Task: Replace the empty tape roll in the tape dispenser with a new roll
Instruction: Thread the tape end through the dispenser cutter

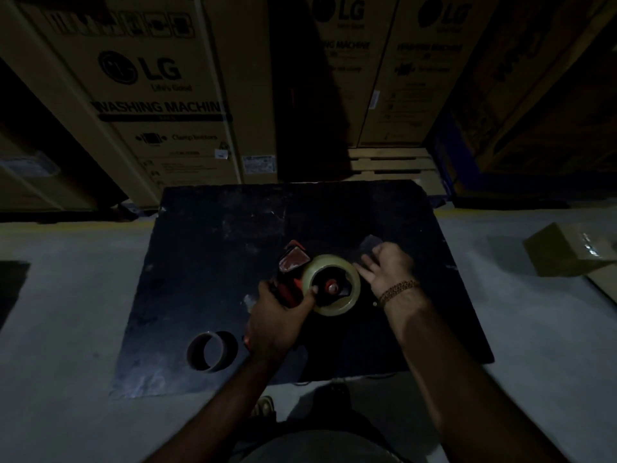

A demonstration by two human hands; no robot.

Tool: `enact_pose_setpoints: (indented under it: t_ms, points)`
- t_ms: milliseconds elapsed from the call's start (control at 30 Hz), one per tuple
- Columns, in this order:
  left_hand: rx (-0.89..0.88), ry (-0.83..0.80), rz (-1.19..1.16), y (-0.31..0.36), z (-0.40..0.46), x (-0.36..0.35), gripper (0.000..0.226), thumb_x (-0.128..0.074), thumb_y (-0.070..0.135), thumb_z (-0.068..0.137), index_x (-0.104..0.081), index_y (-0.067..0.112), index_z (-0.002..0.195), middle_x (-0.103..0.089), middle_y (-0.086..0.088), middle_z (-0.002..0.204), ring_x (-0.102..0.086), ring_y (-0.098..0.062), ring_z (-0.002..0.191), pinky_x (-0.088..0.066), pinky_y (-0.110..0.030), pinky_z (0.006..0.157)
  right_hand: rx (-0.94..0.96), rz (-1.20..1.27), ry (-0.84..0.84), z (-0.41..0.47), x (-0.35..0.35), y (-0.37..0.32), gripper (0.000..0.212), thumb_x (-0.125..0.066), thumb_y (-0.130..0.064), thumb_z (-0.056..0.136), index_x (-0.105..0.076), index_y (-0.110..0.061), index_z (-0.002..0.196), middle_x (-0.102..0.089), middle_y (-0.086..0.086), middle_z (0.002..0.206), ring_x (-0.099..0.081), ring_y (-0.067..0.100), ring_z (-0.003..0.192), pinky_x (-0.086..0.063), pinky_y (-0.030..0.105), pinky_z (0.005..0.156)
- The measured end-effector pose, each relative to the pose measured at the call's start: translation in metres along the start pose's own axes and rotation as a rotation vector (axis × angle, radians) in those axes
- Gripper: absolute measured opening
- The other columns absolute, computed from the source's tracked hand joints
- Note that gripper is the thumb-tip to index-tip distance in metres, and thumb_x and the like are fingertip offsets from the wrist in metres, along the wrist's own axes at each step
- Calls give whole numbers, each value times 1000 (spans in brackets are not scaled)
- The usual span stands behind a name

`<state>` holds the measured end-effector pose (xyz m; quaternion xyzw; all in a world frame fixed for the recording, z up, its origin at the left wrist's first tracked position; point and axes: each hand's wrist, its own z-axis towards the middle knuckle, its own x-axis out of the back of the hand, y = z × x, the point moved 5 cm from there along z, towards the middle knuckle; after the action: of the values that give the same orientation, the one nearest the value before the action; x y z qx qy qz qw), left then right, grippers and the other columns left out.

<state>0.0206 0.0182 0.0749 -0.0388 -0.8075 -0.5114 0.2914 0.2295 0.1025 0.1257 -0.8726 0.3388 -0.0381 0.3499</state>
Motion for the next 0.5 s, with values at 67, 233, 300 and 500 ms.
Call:
enact_pose_setpoints:
  t_ms: [67, 233, 300, 500]
  points:
    - [39, 0, -43, -5, 3, 1, 80, -70, 91, 56, -53, 29, 104, -71, 6, 97, -72, -23, 90, -62, -50, 85, -11, -20, -3, 2, 3, 1, 39, -45, -4, 101, -55, -1, 139, -58, 14, 139, -60, 34, 125, -58, 50, 91]
    - [57, -9, -174, -6, 7, 5, 64, -78, 78, 68, -51, 26, 93, -67, 4, 87, -68, -20, 83, -56, -40, 75, -27, -25, -67, 0, 9, 7, 26, -44, -11, 103, -61, -3, 122, -68, 13, 121, -64, 34, 121, -55, 50, 104]
    - [66, -29, -251, -6, 8, 5, 53, -84, 61, 79, -52, 21, 92, -64, 6, 81, -65, -16, 77, -50, -33, 67, -16, -19, -113, 1, 10, 8, 29, -44, -14, 103, -61, -5, 125, -68, 16, 128, -66, 35, 119, -53, 52, 108]
    - [147, -125, -442, -14, 12, 4, 72, -83, 83, 59, -62, 19, 85, -61, 7, 69, -58, -18, 68, -48, -38, 64, 48, -3, -291, -6, 4, 2, 47, -41, -14, 100, -53, -7, 145, -67, 17, 136, -66, 37, 122, -50, 52, 109]
